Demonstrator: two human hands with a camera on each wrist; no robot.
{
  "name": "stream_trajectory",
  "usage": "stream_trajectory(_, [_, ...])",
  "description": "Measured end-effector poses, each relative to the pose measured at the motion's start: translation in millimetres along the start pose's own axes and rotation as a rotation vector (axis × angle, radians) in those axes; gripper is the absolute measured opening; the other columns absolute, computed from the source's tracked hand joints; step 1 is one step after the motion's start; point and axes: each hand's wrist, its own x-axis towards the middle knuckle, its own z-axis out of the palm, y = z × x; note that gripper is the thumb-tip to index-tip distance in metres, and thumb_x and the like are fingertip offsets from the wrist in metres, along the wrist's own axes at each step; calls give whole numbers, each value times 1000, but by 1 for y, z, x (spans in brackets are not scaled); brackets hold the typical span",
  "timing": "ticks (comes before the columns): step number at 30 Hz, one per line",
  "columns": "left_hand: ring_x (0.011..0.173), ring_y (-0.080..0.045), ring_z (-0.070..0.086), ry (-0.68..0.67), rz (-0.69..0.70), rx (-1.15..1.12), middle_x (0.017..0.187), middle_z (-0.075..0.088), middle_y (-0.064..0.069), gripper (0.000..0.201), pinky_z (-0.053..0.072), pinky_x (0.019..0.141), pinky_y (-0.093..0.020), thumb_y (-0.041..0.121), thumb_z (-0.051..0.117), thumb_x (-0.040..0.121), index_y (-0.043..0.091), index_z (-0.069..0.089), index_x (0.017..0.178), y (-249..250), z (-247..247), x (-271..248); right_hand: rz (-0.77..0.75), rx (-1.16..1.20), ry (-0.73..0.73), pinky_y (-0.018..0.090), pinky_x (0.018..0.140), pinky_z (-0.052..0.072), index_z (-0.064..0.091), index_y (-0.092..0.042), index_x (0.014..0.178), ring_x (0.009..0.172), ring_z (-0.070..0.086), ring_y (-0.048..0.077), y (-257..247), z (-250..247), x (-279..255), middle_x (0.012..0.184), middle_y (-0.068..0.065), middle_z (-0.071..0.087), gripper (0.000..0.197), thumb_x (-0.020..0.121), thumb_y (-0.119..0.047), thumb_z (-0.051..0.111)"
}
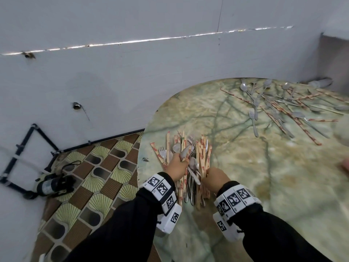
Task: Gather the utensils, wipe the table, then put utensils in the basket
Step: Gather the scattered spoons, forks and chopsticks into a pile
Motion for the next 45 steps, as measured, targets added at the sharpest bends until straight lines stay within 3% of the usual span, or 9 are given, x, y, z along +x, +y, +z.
stream_trajectory(8, [106, -36, 56, 72, -15, 360, 119, 54, -21, 34, 48, 88, -42, 17, 48, 94, 1, 38, 122, 13, 19, 7, -20, 92, -9, 24, 72, 41, 60, -2, 114, 105, 60, 29, 9, -7, -10, 115, 16, 63, 30, 91, -17, 50])
stream_trajectory(13, [125, -34, 42, 6, -54, 586, 141, 31, -19, 57, 36, 103, -37, 30, 55, 91, 2, 34, 135, 11, 22, 8, -16, 103, 32, 26, 84, 45, 54, -3, 122, 112, 57, 27, 10, -8, -15, 124, 14, 59, 34, 92, -18, 49])
stream_trajectory(22, [105, -23, 58, 37, 5, 430, 142, 36, -11, 52, 49, 88, -30, 0, 54, 84, 13, 44, 134, 7, -5, 6, -58, 120, 115, 31, 80, 46, 53, 0, 118, 104, 58, 28, 3, -10, -6, 116, 16, 60, 41, 91, -30, 54])
stream_trajectory(25, [77, -5, 54, 109, -40, 286, 140, 42, -9, 48, 50, 72, -24, -1, 53, 86, 13, 46, 131, -2, -23, 2, -14, 136, 69, 25, 63, 41, 54, 3, 115, 88, 56, 26, -5, -10, 8, 99, 14, 58, 51, 90, -40, 53])
stream_trajectory(28, [116, -21, 51, 167, -138, 207, 139, 43, -10, 44, 43, 94, -29, -3, 52, 86, 10, 48, 128, -15, -43, -3, 14, 149, 17, 26, 62, 41, 52, 4, 112, 81, 51, 24, -11, -12, 18, 98, 15, 57, 52, 87, -41, 59])
stream_trajectory(33, [114, -28, 52, 182, -315, 114, 128, 50, -15, 42, 43, 103, -43, -1, 56, 84, 8, 48, 125, -46, -68, 1, 78, 236, -15, 22, 44, 30, 45, -11, 70, 54, 43, 12, -3, -18, 34, 66, 3, 47, 43, 74, -42, 74])
stream_trajectory(40, [108, -41, 55, 206, -304, 69, 115, 56, -27, 40, 44, 100, -50, 18, 63, 84, -3, 53, 116, -67, -75, 28, -36, 965, -53, 18, 41, 51, 52, -5, 78, 61, 52, 20, -7, -67, 36, 73, 12, 53, 15, 87, 7, 55])
stream_trajectory(42, [78, -44, 57, 153, -290, 89, 85, 53, -35, 29, 48, 79, -49, 20, 59, 86, -8, 59, 91, -63, -74, 34, -84, 969, -24, 16, 41, 50, 58, -2, 91, 59, 49, 18, -18, -82, 42, 71, 10, 51, 12, 89, 8, 51])
stream_trajectory(45, [53, -23, 42, 175, -279, 127, 60, 45, -10, 30, 36, 63, -33, 20, 56, 90, 7, 54, 63, -54, -73, 46, -120, 806, -3, 22, 53, 50, 52, 3, 123, 60, 52, 19, -31, -87, 59, 71, 9, 54, 33, 91, 0, 54])
